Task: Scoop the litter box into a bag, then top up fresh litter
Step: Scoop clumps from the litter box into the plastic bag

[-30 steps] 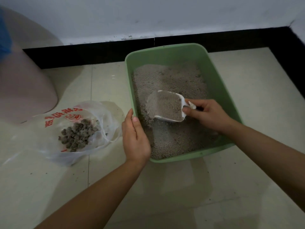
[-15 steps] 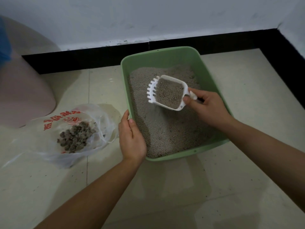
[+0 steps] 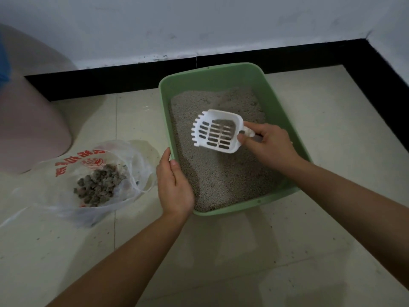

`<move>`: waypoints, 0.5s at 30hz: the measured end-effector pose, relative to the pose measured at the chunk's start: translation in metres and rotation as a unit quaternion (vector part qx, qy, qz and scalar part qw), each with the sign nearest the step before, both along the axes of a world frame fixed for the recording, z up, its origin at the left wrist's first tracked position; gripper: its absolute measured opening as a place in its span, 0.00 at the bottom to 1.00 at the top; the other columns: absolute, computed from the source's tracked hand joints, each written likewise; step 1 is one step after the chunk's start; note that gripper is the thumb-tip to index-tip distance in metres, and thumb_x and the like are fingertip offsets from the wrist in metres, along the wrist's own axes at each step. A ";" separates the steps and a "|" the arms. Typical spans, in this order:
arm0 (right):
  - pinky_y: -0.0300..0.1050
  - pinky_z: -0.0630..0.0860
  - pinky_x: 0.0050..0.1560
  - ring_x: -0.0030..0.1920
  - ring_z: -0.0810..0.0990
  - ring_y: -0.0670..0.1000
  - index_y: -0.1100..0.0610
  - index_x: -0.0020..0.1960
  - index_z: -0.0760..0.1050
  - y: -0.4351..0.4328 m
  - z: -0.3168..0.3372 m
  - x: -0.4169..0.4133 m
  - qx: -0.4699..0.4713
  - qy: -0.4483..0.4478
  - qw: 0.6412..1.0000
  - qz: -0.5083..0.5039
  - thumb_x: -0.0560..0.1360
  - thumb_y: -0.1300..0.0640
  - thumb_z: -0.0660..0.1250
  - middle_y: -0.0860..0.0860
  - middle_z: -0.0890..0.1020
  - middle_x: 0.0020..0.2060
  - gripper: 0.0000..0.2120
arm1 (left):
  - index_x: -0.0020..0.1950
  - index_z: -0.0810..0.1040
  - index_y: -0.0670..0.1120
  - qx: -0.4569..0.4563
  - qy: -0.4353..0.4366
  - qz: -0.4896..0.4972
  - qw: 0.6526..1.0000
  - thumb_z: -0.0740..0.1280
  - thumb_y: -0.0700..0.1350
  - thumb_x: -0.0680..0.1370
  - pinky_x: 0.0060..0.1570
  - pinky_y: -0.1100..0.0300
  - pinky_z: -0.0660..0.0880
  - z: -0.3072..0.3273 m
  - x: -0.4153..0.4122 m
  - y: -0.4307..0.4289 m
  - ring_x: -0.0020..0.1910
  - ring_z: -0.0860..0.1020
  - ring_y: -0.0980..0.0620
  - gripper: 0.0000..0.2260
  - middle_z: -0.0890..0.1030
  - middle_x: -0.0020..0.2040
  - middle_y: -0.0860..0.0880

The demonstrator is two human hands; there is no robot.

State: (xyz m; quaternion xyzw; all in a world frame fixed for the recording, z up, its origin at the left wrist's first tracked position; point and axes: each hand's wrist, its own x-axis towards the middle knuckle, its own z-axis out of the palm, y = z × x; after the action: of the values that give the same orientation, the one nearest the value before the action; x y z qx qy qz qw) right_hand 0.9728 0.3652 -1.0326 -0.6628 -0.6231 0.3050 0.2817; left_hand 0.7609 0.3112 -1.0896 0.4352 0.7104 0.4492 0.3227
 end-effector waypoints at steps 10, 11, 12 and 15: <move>0.50 0.75 0.57 0.52 0.79 0.54 0.47 0.70 0.73 -0.002 -0.001 0.000 0.005 -0.074 0.997 0.000 0.78 0.47 0.68 0.54 0.80 0.49 0.21 | 0.75 0.64 0.49 0.001 -0.004 0.003 1.000 0.51 0.47 0.85 0.67 0.63 0.60 0.000 0.000 0.000 0.68 0.66 0.57 0.18 0.70 0.69 0.52; 0.50 0.75 0.57 0.52 0.79 0.54 0.47 0.70 0.73 -0.002 0.001 0.000 0.008 -0.068 0.998 -0.005 0.78 0.47 0.68 0.54 0.80 0.49 0.21 | 0.75 0.64 0.49 0.001 -0.005 0.001 1.000 0.51 0.47 0.85 0.67 0.62 0.61 0.001 0.000 0.000 0.68 0.67 0.56 0.18 0.70 0.69 0.52; 0.50 0.75 0.57 0.52 0.79 0.54 0.47 0.70 0.73 -0.001 0.002 0.000 0.011 -0.065 0.998 -0.008 0.78 0.47 0.68 0.54 0.80 0.50 0.21 | 0.75 0.64 0.49 0.001 -0.006 0.001 1.000 0.51 0.47 0.85 0.68 0.61 0.61 0.001 0.000 0.000 0.68 0.67 0.56 0.18 0.70 0.69 0.52; 0.44 0.73 0.54 0.51 0.78 0.51 0.46 0.69 0.74 -0.001 0.004 0.000 0.023 -0.060 0.998 -0.014 0.78 0.46 0.68 0.51 0.80 0.48 0.21 | 0.75 0.64 0.49 0.005 -0.006 0.000 1.000 0.51 0.47 0.85 0.70 0.59 0.61 0.001 0.000 0.000 0.69 0.66 0.56 0.18 0.70 0.70 0.52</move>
State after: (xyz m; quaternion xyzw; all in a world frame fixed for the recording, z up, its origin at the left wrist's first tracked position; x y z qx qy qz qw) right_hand 0.9726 0.3640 -1.0285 -0.6819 -0.6367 0.2463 0.2626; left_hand 0.7608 0.3112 -1.0881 0.4341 0.7064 0.4551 0.3246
